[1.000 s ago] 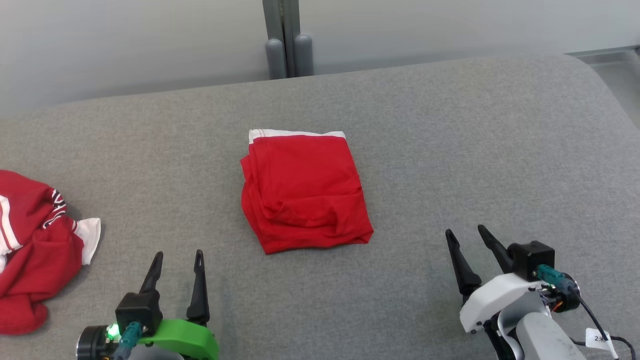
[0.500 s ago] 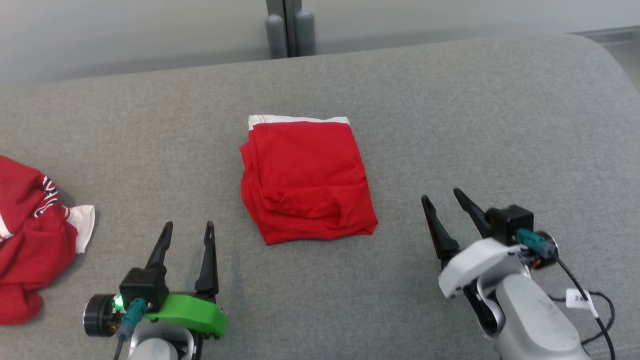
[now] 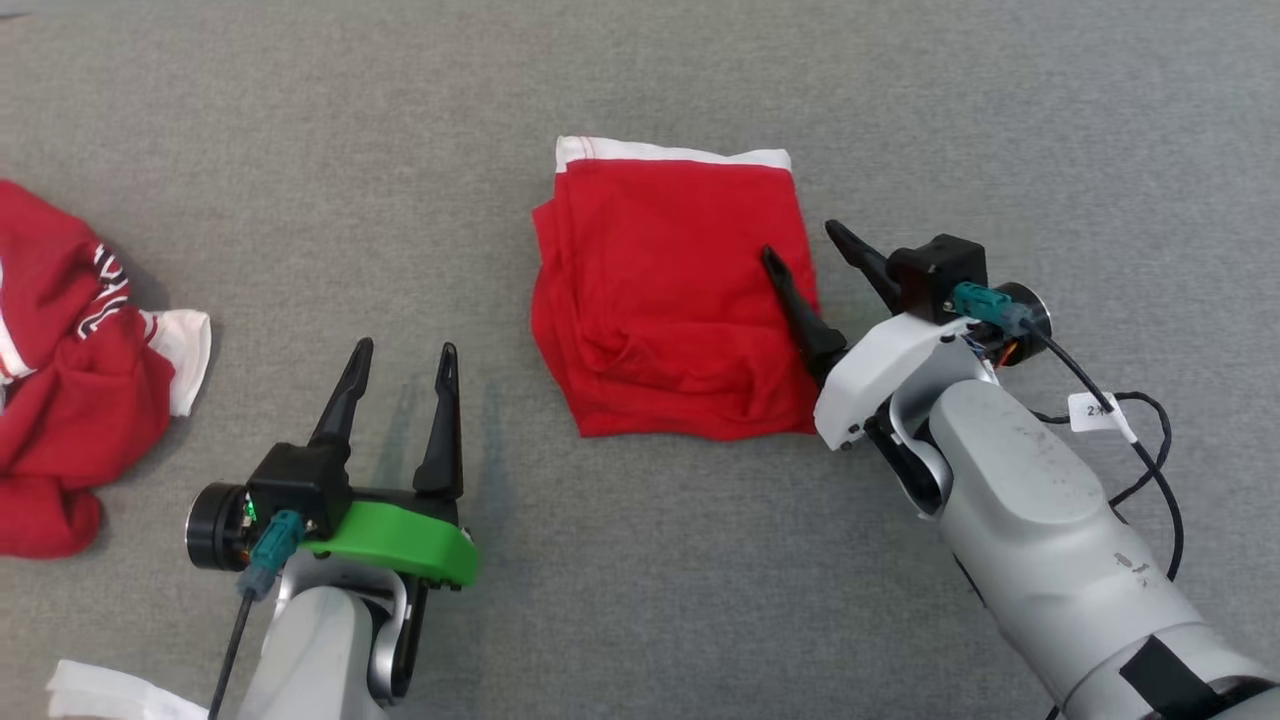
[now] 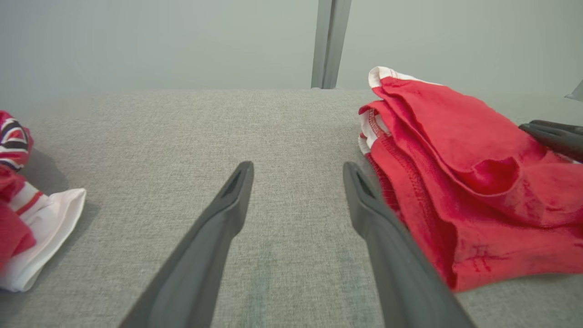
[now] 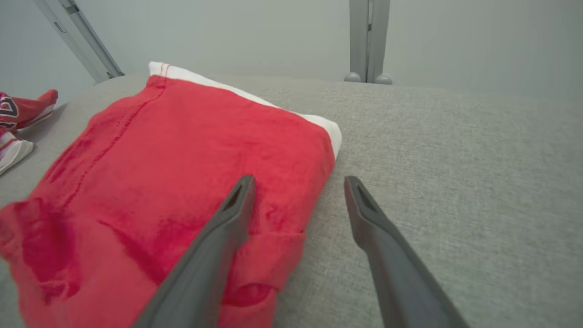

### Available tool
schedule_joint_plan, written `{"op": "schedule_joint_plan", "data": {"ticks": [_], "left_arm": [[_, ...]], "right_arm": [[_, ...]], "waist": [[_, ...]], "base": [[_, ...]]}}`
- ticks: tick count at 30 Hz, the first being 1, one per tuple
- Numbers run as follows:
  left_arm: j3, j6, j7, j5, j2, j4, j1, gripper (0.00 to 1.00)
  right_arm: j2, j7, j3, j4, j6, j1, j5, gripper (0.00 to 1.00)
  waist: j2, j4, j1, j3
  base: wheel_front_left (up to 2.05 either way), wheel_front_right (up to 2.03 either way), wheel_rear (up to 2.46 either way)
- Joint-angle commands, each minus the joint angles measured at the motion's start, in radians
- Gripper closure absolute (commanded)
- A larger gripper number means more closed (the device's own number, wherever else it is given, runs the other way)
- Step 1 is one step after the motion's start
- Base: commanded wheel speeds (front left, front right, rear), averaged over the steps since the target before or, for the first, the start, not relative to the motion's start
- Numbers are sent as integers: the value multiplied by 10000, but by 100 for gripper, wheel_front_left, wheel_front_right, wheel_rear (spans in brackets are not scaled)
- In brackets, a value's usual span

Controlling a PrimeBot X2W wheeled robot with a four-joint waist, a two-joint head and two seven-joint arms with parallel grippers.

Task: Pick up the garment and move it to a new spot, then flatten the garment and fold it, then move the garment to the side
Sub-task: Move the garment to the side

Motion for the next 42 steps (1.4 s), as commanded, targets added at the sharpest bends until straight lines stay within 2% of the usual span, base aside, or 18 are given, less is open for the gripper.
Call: {"op": "schedule_joint_plan", "data": {"ticks": [1,2,3,4,8,13,19,26,30,35,42], "left_arm": [[-10,-31,-7,-51,57,-30,-195,0],[-33,-36,-7,-64,57,-37,-229,0],[-38,-38,-9,-79,56,-51,-250,0],[-29,-36,-7,-81,57,-58,-246,0],[121,-4,-7,3,57,-101,-160,0],[347,-74,-7,302,56,-155,116,0],[329,-163,-7,630,57,-187,427,0],[-205,-228,-7,512,59,-299,684,0],[-471,-249,-7,539,61,-222,728,0],[-768,-248,-9,612,62,-151,878,0],[-925,-250,-7,720,64,-128,865,0]], "right_arm": [[-59,1,74,434,-14,-141,190,7],[-67,1,129,689,-14,-232,264,17],[-58,1,220,966,-14,-328,331,84],[-58,2,190,1165,-14,-384,380,100],[-68,13,-178,1383,-14,-245,365,100],[-111,13,-948,948,-27,410,167,100],[-101,39,-1000,528,-28,1264,291,100],[-96,42,-638,186,-28,1973,640,100],[-58,26,-532,-18,-24,2154,754,100],[-46,3,-457,-172,-16,2372,725,100],[-38,1,-468,-221,-16,2207,397,100]], "waist": [[0,546,0,499],[0,596,0,526],[0,637,0,542],[0,653,0,548],[0,524,0,475],[0,-267,0,138],[0,-1994,0,-419],[0,-4202,0,-900],[0,-5126,0,-1015],[0,-5842,0,-1095],[0,-5982,0,-873]], "base": [[0,0,0],[0,0,0],[0,0,0],[0,0,0],[0,0,0],[0,0,0],[0,0,0],[0,0,0],[0,0,0],[0,0,0],[0,0,0]]}}
